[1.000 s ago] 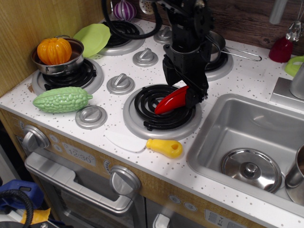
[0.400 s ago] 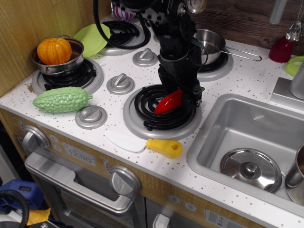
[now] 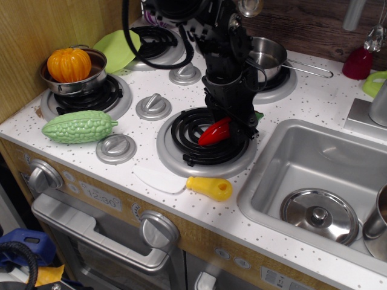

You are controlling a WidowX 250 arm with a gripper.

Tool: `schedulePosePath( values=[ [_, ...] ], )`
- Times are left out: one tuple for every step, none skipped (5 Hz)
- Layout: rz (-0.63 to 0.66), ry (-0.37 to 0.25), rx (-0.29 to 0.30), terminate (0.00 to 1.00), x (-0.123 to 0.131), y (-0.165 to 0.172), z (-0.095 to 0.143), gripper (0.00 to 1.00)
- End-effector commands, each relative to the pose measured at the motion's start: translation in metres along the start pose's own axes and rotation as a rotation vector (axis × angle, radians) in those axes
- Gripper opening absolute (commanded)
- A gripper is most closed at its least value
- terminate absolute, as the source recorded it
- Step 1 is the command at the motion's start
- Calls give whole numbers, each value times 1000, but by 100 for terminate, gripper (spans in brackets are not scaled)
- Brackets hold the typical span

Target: Put pepper in pot or pan

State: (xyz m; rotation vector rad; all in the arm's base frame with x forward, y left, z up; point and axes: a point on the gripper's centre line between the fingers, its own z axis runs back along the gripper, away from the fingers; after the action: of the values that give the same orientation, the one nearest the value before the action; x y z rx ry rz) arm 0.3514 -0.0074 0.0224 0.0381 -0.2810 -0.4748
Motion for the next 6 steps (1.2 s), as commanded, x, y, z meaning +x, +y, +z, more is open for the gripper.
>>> schedulePosePath(
  values=[
    [-27,-65,98,0,28,26,39,0],
    [-41,-109,174,0,44,49,51,0],
    [-49,-134,207,0,58,70,56,0],
    [-89,-177,302,0,70,83,64,0],
    [-117,-205,336,0,78,94,64,0],
    [-161,-249,367,0,90,106,59,0]
  ],
)
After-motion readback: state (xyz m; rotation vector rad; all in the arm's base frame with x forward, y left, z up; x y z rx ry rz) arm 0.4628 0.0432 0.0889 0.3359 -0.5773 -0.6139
